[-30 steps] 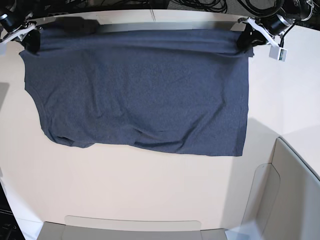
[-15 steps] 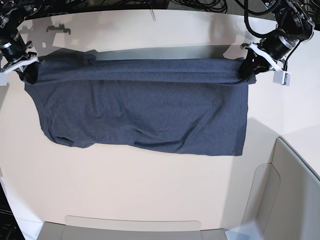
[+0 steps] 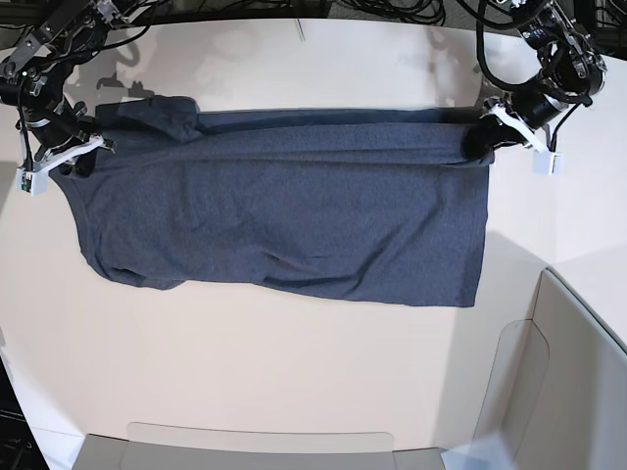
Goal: Layout the t-shirt on the table in an organized manner, then fold the t-shirt properly
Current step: 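Fold the held shirt edge over the body with both grippers, then release the folded edge and move both grippers to the fold line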
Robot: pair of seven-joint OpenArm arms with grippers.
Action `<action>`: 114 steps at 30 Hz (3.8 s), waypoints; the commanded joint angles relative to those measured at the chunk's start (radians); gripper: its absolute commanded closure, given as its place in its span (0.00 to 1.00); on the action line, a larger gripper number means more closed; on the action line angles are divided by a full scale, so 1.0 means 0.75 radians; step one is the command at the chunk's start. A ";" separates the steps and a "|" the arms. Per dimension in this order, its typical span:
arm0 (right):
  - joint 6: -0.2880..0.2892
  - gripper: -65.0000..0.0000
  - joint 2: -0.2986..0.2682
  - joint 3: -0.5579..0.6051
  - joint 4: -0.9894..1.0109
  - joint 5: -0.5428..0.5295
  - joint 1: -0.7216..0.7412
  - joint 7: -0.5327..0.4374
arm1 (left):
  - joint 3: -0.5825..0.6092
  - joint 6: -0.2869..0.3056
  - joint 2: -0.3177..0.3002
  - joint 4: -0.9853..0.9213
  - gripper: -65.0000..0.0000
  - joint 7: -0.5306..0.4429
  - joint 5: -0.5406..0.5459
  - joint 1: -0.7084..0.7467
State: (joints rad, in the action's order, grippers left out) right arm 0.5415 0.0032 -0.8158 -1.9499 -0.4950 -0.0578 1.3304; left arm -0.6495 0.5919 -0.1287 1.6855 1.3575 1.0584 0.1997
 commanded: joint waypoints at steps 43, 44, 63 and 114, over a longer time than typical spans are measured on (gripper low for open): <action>0.007 0.57 -0.091 0.113 0.381 -0.014 0.252 -0.001 | 0.063 0.002 -0.108 -0.074 0.66 -0.007 -0.234 -0.114; 0.007 0.57 -0.093 0.111 0.348 -0.014 0.238 -0.001 | 0.063 0.002 -0.108 -0.074 0.66 0.016 -0.234 -0.114; 0.016 0.56 -0.052 -0.290 0.083 -0.123 0.162 -0.001 | -0.140 0.006 -0.108 -0.074 0.66 0.052 -0.160 -0.188; -0.056 0.57 -0.020 -0.650 0.578 -0.180 0.283 -0.009 | -0.358 0.004 -0.087 0.205 0.66 0.016 -0.164 0.105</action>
State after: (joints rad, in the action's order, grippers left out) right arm 0.5041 -0.0040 -1.3056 -1.5070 -0.6361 0.1501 1.3079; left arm -0.9150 0.5949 -0.1886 1.8256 1.3842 0.9215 0.2806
